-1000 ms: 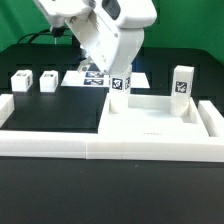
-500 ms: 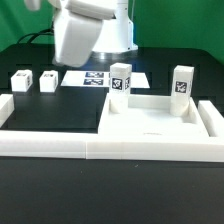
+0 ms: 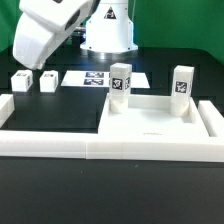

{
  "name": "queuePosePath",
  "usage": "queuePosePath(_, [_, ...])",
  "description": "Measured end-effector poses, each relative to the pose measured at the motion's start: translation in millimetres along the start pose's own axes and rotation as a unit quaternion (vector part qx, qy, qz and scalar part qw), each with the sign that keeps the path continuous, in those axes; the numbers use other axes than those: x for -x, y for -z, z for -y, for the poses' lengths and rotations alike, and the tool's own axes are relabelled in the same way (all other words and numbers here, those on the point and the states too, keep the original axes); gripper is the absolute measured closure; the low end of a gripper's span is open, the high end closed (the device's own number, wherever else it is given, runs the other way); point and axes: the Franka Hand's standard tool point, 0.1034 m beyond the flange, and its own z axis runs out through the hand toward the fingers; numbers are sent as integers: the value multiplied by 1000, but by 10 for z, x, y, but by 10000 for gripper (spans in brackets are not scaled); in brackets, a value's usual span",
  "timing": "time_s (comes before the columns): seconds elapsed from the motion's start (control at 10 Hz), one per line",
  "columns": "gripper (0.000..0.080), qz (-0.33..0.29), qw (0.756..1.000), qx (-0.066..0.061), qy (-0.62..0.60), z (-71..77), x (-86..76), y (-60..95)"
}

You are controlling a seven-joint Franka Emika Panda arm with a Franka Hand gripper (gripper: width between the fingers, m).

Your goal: Assemble square table

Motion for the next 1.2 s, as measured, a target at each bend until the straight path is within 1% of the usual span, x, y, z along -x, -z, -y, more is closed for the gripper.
queuePosePath(0.4, [150,0,995,-1,-96,12,-27,-9])
queuePosePath(0.5, [150,-23,984,-5,-174,3,36,-111])
queuePosePath(0.6, [150,-32,967,-25,-250,59,169,-283])
queuePosePath(0.7, [150,-43,945,-61,-318,116,222,-437])
queuePosePath(0.8, [150,-48,928,-78,-360,129,228,-498])
queuePosePath(0.9, [150,-52,915,-90,-390,141,209,-520])
queuePosePath(1.0, [150,-50,905,-90,-412,145,188,-508])
queuePosePath(1.2, [150,-49,907,-89,-408,148,173,-505])
